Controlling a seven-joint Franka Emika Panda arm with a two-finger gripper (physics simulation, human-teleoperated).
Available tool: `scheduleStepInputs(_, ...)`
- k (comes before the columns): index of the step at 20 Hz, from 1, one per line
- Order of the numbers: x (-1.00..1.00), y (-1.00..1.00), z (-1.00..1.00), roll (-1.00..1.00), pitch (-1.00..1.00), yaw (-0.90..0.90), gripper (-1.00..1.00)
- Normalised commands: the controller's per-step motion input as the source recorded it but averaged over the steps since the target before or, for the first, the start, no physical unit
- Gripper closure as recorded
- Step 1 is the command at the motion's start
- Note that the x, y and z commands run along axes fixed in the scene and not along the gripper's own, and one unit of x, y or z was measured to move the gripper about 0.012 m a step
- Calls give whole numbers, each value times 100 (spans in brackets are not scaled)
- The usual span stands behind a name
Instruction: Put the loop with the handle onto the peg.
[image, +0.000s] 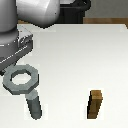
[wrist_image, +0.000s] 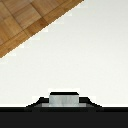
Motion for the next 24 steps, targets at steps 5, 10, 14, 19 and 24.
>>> scheduleStepInputs(5, 0, 40, 0, 0, 0, 0, 100)
scheduleStepInputs(10, 20, 20, 0, 0, 0, 0, 100)
scheduleStepInputs(14, 0, -25, 0, 0, 0, 0, 100)
scheduleStepInputs(19, 0, 20, -60, 0, 0, 0, 100)
scheduleStepInputs(24, 0, 0, -80, 0, 0, 0, 100)
